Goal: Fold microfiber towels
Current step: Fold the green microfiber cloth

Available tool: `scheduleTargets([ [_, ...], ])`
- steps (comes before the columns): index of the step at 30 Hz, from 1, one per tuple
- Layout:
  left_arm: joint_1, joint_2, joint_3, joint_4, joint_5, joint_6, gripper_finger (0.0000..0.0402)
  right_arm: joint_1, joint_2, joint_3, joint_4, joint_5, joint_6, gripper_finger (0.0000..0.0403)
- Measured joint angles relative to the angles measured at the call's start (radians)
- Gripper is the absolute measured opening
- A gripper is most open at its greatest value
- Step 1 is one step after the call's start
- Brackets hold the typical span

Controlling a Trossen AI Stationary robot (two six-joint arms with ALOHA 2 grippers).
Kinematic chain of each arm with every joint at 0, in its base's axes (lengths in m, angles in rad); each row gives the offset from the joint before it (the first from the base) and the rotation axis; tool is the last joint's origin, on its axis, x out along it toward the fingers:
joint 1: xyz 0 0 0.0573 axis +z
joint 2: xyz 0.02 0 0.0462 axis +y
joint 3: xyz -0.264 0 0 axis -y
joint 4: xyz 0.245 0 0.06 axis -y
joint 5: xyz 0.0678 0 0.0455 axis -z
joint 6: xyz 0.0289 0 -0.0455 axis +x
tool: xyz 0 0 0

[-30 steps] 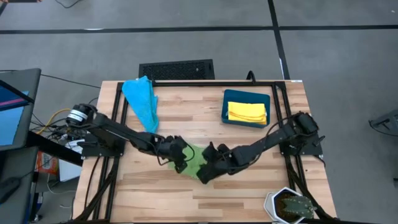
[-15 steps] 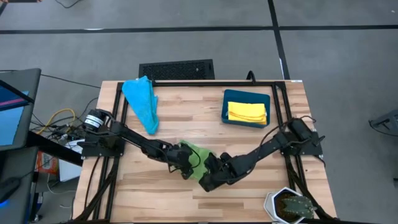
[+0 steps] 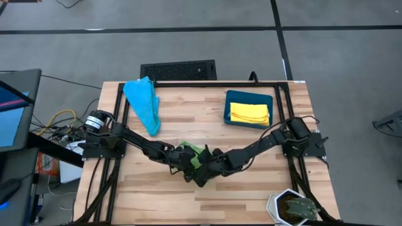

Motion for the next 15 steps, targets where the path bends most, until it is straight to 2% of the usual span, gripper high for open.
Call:
scheduleTargets([
  [6, 0.000, -0.008, 0.000, 0.000, 0.007, 0.029, 0.0000, 0.036, -0.059, 0.000, -0.077, 0.015, -0.024, 0.0248],
  [9, 0.000, -0.009, 0.000, 0.025, 0.061, 0.040, 0.0000, 0.085, -0.097, 0.004, -0.169, 0.040, -0.012, 0.0248],
  [12, -0.005, -0.009, 0.000, 0.042, 0.107, 0.042, 0.0000, 0.124, -0.076, -0.001, -0.214, 0.053, 0.008, 0.0248],
  [15, -0.011, -0.009, 0.000, 0.025, 0.103, 0.041, 0.0000, 0.133, -0.038, 0.001, -0.203, 0.054, 0.033, 0.0248],
])
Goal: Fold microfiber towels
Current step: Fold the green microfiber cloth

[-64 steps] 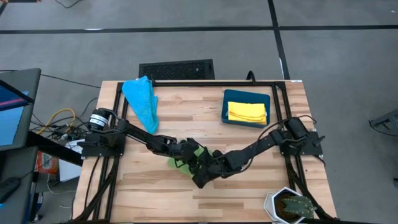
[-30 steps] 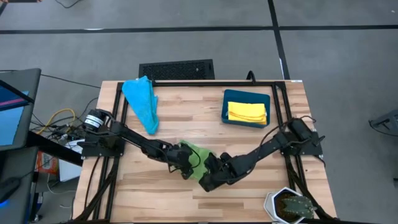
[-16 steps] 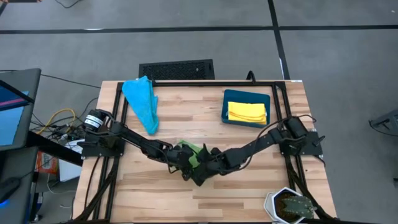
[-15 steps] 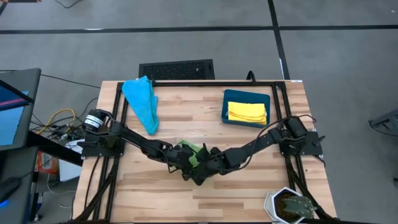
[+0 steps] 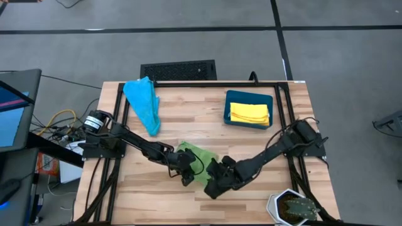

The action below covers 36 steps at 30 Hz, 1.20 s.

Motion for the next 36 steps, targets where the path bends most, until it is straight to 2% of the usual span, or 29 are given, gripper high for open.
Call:
scheduleTargets([
  [8, 0.000, 0.006, 0.000, 0.000, -0.029, -0.009, 0.0000, -0.034, 0.072, -0.001, 0.083, -0.022, -0.024, 0.0248],
  [18, -0.006, 0.006, 0.000, -0.002, -0.025, 0.025, 0.0000, -0.096, 0.071, 0.000, 0.170, -0.030, -0.099, 0.0248],
  [24, 0.032, -0.026, 0.000, -0.091, 0.077, 0.032, 0.0000, -0.123, 0.120, -0.002, 0.226, -0.065, -0.110, 0.0248],
  [30, 0.042, -0.141, -0.001, -0.267, 0.076, 0.033, 0.0000, -0.138, 0.159, 0.005, 0.275, -0.058, -0.101, 0.0248],
  [33, 0.023, -0.211, -0.001, -0.296, 0.034, 0.013, 0.0000, -0.148, 0.154, 0.005, 0.271, -0.068, -0.096, 0.0248],
  [36, -0.038, -0.260, 0.001, -0.238, -0.106, 0.003, 0.0000, -0.158, 0.155, 0.014, 0.263, -0.076, -0.095, 0.0248],
])
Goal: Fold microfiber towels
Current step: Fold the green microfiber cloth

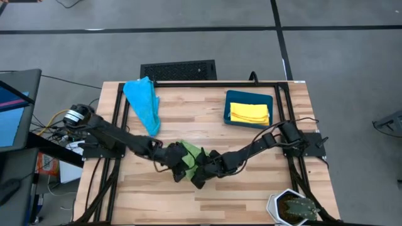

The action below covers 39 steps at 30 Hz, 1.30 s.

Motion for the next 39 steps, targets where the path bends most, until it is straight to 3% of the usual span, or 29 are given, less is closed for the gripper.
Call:
scheduleTargets([
  [3, -0.057, 0.007, -0.001, 0.023, -0.112, 0.019, 0.0000, -0.006, 0.006, 0.025, -0.013, 0.002, -0.017, 0.0248],
  [14, -0.137, 0.097, -0.002, 0.155, -0.237, 0.060, 0.0000, 0.005, -0.074, 0.060, -0.117, 0.077, -0.056, 0.0248],
  [21, -0.137, 0.168, -0.002, 0.156, -0.232, 0.070, 0.0000, 0.001, -0.119, 0.056, -0.240, 0.117, -0.072, 0.0248],
  [26, -0.137, 0.220, -0.002, 0.143, -0.242, 0.063, 0.0000, -0.032, -0.118, 0.057, -0.220, 0.114, -0.113, 0.0248],
  [32, -0.121, 0.218, -0.003, 0.048, -0.304, 0.040, 0.0000, -0.107, -0.118, 0.057, -0.207, 0.109, -0.164, 0.0248],
  [39, -0.122, 0.218, -0.002, 0.024, -0.309, 0.046, 0.0000, -0.148, -0.118, 0.057, -0.164, 0.104, -0.190, 0.0248],
])
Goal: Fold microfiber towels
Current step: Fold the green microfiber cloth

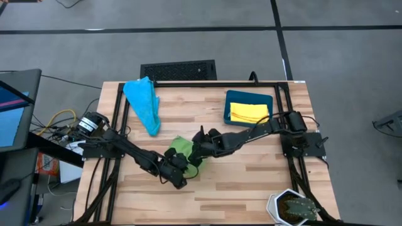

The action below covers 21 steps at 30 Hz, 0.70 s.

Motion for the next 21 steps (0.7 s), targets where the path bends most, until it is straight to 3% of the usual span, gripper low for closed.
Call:
scheduleTargets([
  [9, -0.004, 0.000, 0.000, -0.024, -0.001, 0.029, 0.0000, 0.001, 0.000, 0.000, -0.002, 0.004, -0.005, 0.0248],
  [16, -0.006, 0.000, 0.002, -0.051, -0.001, 0.031, 0.0000, 0.003, 0.101, 0.005, 0.078, -0.041, 0.002, 0.0248],
  [21, -0.018, 0.000, 0.000, -0.076, 0.019, 0.080, 0.0000, -0.021, 0.131, 0.001, 0.012, -0.041, 0.030, 0.0248],
])
